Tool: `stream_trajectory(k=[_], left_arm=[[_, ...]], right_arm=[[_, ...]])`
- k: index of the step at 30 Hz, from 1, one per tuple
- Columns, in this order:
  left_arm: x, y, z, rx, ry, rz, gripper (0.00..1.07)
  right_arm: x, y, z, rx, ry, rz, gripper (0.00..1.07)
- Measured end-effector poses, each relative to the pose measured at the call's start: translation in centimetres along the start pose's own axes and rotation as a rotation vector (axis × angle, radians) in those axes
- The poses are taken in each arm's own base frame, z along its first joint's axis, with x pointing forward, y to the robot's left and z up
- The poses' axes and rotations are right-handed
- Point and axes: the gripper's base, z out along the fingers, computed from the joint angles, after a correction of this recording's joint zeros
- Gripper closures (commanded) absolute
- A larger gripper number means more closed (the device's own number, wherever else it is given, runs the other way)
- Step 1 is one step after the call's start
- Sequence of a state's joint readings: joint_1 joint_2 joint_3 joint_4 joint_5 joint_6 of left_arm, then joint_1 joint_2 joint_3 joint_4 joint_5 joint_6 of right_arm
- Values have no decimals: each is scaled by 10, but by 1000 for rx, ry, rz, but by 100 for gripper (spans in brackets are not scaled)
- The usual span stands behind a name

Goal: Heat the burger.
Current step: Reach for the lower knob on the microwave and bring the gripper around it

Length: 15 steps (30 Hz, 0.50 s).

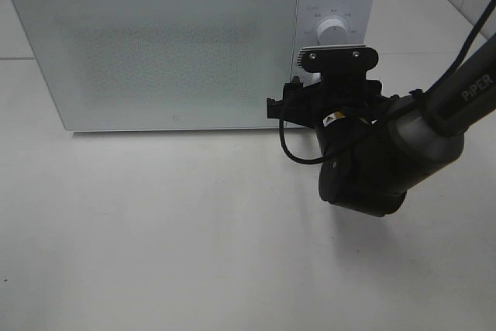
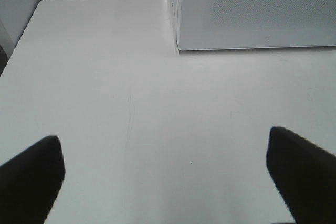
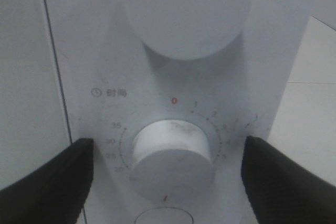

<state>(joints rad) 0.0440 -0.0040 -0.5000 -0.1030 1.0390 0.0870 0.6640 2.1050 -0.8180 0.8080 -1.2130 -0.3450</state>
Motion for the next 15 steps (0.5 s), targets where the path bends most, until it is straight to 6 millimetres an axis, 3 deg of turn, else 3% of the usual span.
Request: stream_trajectory(k=[8,9,10,11,12,13,14,15], left_arm=[[0,0,0,0,0,0,6],[0,0,0,0,0,0,6],[0,0,0,0,0,0,6],[0,0,0,0,0,0,6],[0,0,0,0,0,0,6],[0,0,0,0,0,0,6],[0,0,0,0,0,0,6],[0,0,0,0,0,0,6]], right_arm=[[-1,0,0,-1,-3,3,40],[-1,0,0,-2,-3,3,48],[-1,0,0,-2,-3,3,48],[-1,0,0,-2,-3,3,61],[-1,0,0,-2,-3,3,67],[-1,0,0,-2,-3,3,67],[-1,0,0,3,-3,5,80],[-1,0,0,3,-3,5,80]])
